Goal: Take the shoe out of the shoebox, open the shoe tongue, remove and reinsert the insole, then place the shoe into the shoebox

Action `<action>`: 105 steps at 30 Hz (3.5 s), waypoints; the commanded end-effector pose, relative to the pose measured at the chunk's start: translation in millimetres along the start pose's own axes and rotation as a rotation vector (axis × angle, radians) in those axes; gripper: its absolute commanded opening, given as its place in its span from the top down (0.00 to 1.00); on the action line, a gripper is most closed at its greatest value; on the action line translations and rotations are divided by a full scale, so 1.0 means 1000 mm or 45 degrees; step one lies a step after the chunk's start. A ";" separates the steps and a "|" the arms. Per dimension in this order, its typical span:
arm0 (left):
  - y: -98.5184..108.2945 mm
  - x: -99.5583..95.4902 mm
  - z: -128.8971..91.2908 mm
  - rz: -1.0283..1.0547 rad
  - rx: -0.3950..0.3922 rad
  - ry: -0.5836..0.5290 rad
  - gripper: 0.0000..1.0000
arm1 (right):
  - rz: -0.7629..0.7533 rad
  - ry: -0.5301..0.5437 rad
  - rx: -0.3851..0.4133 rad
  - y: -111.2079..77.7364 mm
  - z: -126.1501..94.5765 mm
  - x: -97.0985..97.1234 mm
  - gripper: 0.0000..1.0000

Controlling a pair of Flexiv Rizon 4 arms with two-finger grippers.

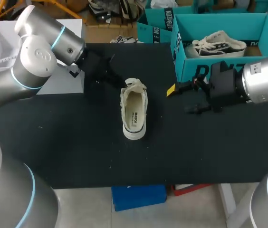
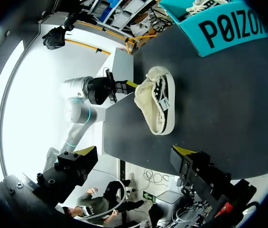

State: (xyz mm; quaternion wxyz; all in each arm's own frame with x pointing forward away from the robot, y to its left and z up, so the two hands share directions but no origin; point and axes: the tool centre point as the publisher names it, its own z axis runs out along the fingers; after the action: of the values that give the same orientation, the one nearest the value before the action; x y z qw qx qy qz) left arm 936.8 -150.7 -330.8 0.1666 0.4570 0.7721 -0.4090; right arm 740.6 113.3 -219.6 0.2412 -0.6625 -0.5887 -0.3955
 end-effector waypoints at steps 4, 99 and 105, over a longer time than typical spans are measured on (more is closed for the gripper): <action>0.002 -0.013 -0.018 0.012 -0.040 -0.017 1.00 | 0.000 0.000 0.000 0.000 0.001 0.000 0.00; -0.024 0.045 0.000 0.544 -0.344 0.772 0.40 | 0.000 0.000 0.000 0.000 0.001 0.000 0.00; -0.015 0.052 0.008 0.559 -0.348 0.791 0.44 | 0.000 0.000 0.000 0.000 0.001 0.000 0.00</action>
State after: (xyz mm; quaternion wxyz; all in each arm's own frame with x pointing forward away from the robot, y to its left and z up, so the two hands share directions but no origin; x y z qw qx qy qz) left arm 892.8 -127.4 -353.2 0.0668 0.6864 0.7172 -0.0996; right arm 740.4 113.1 -219.5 0.2411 -0.6625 -0.5887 -0.3955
